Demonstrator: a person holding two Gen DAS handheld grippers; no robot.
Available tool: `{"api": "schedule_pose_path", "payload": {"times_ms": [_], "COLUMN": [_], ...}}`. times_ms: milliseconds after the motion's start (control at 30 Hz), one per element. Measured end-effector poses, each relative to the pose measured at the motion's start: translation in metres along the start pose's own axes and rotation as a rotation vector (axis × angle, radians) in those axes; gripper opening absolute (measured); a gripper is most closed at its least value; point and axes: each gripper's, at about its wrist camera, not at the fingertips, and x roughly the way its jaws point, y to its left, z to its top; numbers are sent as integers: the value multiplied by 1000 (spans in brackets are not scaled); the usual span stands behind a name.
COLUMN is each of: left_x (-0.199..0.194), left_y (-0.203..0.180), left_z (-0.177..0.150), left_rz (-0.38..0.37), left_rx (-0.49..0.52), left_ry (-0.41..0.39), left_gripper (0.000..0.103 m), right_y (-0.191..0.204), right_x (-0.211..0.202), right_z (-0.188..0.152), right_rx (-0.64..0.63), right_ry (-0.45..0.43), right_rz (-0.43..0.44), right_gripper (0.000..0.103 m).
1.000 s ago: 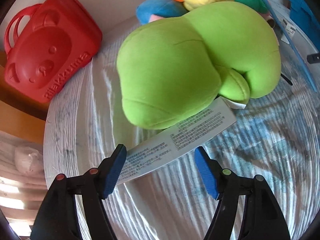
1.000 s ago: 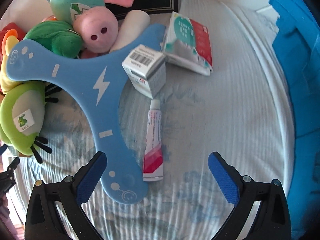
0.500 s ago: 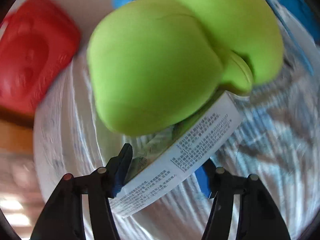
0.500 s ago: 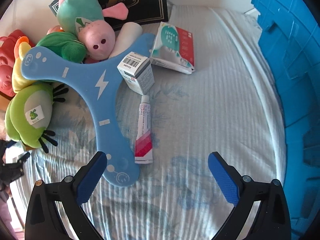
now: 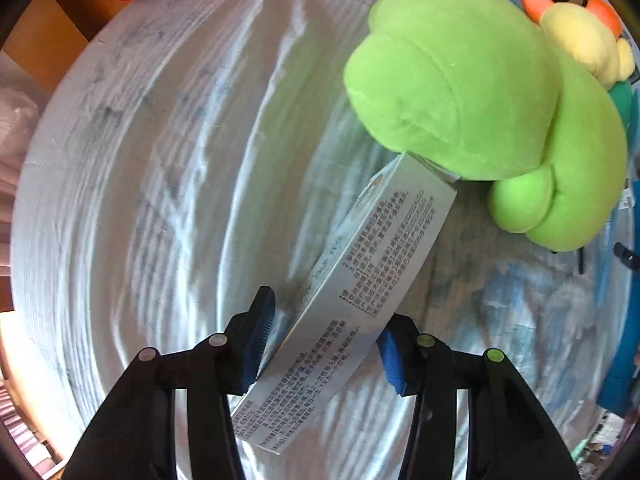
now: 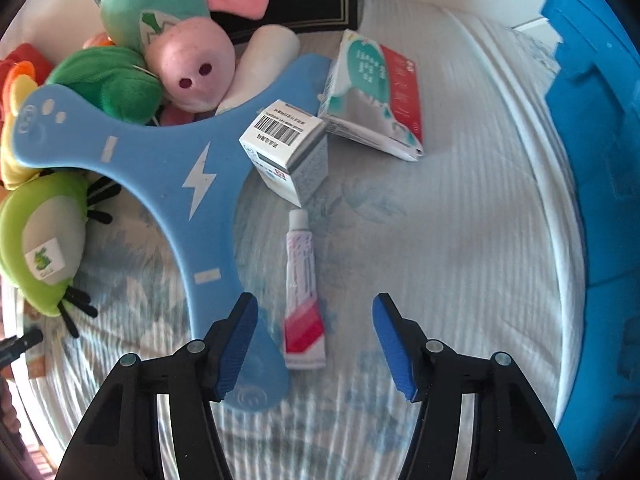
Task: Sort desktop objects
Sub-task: 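Grasp the white-and-orange ointment box with the left gripper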
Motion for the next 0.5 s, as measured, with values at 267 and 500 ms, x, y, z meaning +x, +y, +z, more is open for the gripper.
{"api": "schedule_pose_path", "payload": {"times_ms": [267, 500], "left_x": [-8, -27], "left_y": [-8, -10], "left_z": [-13, -24], "left_rz": [12, 22], "left_rx": [15, 3], "left_ry": [-48, -119], "left_gripper": [33, 30], "right_y": [6, 9], "right_x": [20, 19], "right_z": [10, 10], "right_rx": [-33, -63], "right_ry": [34, 20], "right_rz": [-14, -30], "right_gripper": [39, 18]}}
